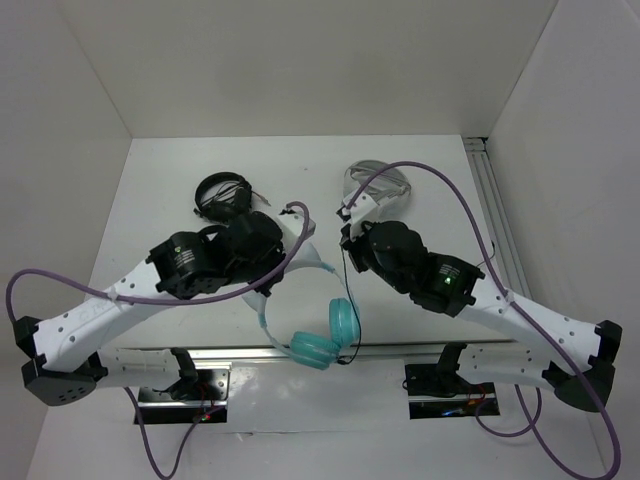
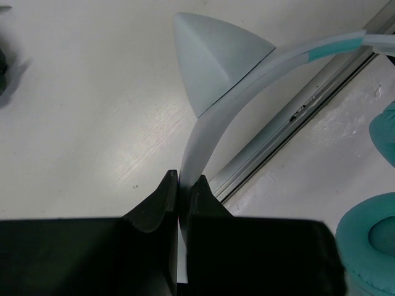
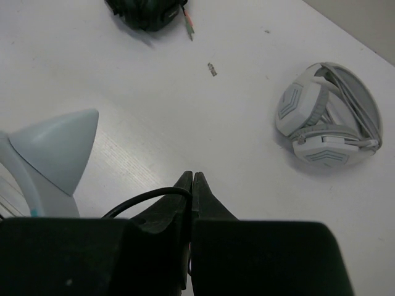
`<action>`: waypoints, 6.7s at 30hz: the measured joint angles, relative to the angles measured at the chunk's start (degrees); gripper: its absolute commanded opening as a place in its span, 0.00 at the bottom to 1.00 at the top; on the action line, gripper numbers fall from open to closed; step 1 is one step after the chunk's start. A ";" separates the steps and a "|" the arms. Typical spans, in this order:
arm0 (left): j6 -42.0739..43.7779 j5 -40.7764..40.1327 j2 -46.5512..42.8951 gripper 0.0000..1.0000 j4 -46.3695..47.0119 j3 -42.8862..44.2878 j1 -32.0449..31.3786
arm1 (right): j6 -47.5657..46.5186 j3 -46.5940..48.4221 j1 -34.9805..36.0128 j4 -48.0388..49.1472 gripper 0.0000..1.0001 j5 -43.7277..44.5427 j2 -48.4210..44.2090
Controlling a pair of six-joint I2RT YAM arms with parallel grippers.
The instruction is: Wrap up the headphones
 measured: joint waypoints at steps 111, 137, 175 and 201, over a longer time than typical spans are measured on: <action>-22.34 -14.38 -9.01 0.00 -4.72 14.95 -2.05 | 19.45 -31.58 -23.06 64.43 0.00 -18.45 23.63; -18.38 -0.20 -6.43 0.00 -6.19 1.53 -1.68 | 23.61 -26.12 -46.21 50.90 0.00 -22.12 13.77; -18.80 0.00 -9.44 0.00 -4.31 -5.55 -1.64 | 26.40 -20.44 -49.57 47.06 0.00 -29.68 9.42; -48.54 -34.32 -14.19 0.00 4.87 -5.62 -0.66 | 23.74 -32.02 -8.13 47.41 0.00 -13.38 -8.20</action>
